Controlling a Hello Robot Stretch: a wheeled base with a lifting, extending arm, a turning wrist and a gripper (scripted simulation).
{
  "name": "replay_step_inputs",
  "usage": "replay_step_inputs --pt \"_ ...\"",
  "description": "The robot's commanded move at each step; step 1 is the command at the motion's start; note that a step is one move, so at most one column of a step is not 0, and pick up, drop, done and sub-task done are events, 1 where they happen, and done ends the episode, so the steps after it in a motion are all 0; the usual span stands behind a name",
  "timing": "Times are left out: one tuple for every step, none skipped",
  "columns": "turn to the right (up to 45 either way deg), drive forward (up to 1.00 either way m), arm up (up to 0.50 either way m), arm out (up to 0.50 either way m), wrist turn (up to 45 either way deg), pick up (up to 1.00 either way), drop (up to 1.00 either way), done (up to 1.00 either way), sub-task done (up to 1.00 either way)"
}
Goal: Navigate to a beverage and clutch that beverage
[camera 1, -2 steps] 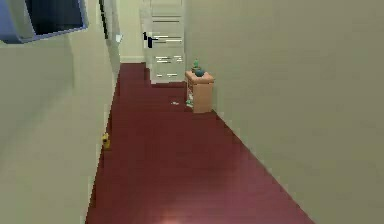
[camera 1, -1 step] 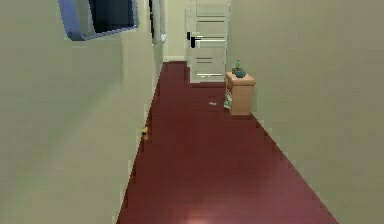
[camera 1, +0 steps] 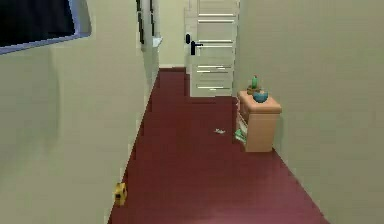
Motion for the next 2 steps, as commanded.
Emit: replay_step_inputs --pt "0.0 1.0 0.0 0.0 0.0 0.0 0.0 0.0 0.0" --pt "-3.0 0.0 0.0 0.0 0.0 0.0 0.0 0.0 0.0"
